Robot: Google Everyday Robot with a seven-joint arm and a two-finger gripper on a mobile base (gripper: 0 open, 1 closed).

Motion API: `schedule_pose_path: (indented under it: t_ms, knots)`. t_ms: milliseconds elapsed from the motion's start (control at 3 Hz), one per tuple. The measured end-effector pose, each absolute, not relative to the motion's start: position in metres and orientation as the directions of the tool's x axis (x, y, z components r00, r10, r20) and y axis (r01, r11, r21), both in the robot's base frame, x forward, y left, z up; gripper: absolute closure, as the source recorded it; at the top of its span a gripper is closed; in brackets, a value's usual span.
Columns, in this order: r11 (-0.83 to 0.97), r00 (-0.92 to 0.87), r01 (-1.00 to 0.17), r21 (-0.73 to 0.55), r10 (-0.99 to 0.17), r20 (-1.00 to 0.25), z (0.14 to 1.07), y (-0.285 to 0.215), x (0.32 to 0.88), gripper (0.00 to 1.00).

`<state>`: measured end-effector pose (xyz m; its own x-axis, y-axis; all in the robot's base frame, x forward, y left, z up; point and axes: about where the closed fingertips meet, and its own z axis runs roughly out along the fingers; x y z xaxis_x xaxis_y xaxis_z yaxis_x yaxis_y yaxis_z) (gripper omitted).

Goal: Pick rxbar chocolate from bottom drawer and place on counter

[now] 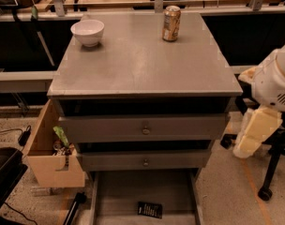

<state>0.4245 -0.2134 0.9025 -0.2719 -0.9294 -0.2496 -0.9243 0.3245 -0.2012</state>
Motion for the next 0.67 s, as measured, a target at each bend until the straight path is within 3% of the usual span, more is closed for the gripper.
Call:
schedule_pose_path:
  t_ms: [667]
  knots:
    - [0.306, -0.236, -0.917, -0.257, -0.934, -0.27, 0.81, -0.216, 0.421, 0.0]
